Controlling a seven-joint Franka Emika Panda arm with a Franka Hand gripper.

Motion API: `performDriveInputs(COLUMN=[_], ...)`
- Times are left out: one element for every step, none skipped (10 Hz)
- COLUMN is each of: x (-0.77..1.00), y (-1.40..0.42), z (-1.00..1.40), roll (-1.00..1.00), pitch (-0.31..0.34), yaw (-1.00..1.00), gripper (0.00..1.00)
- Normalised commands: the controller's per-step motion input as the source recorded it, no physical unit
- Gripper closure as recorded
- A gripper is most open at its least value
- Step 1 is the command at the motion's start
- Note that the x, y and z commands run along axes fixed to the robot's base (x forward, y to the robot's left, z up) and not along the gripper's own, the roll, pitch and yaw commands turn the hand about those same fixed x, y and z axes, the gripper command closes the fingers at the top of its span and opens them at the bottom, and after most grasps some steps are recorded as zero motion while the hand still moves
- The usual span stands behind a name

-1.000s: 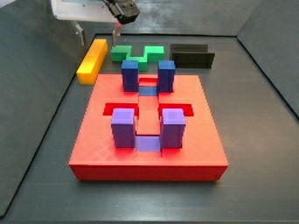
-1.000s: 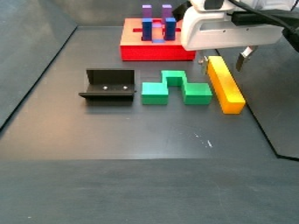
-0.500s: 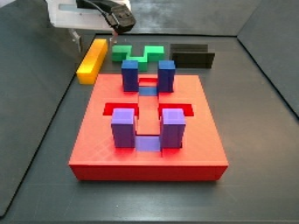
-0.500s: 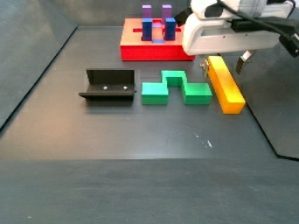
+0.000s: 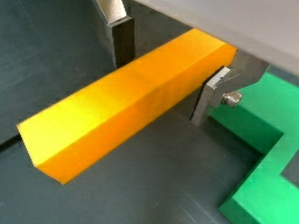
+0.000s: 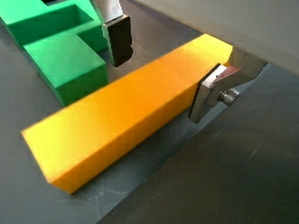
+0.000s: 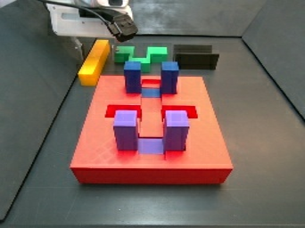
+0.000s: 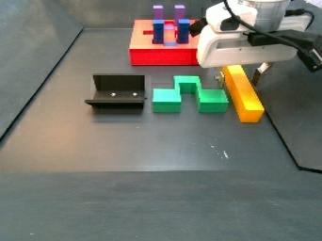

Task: Pick up the yellow object. Move up. Move to above the board. Insert the yellow object.
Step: Pick up the yellow object.

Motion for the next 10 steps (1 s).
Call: performDriveInputs(x=[-0.06,-0.04,-0.15,-0.07,-0.09,-0.12,-0.03,0.00,0.00,0.00], y=[0.00,0.00,-0.02,0.00,-0.08,-0.03,-0.01,0.00,0.00,0.00], z=[-0.35,-0.25,-0.15,-0.02,0.00,0.00,0.00,0.00,0.00,0.00], roll=[0.13,0.10,0.10,0.00,0.06,0.03,0.01,0.00,0.00,0.00], pitch=[0.000,0.000,0.000,-0.001,-0.049,-0.070,-0.011,0.000,0.000,0.000], yaw=[0.00,0.00,0.00,0.00,0.00,0.00,0.00,0.00,0.00,0.00], gripper=[0.00,0.00,0.00,0.00,0.00,0.00,0.00,1.00,1.00,1.00])
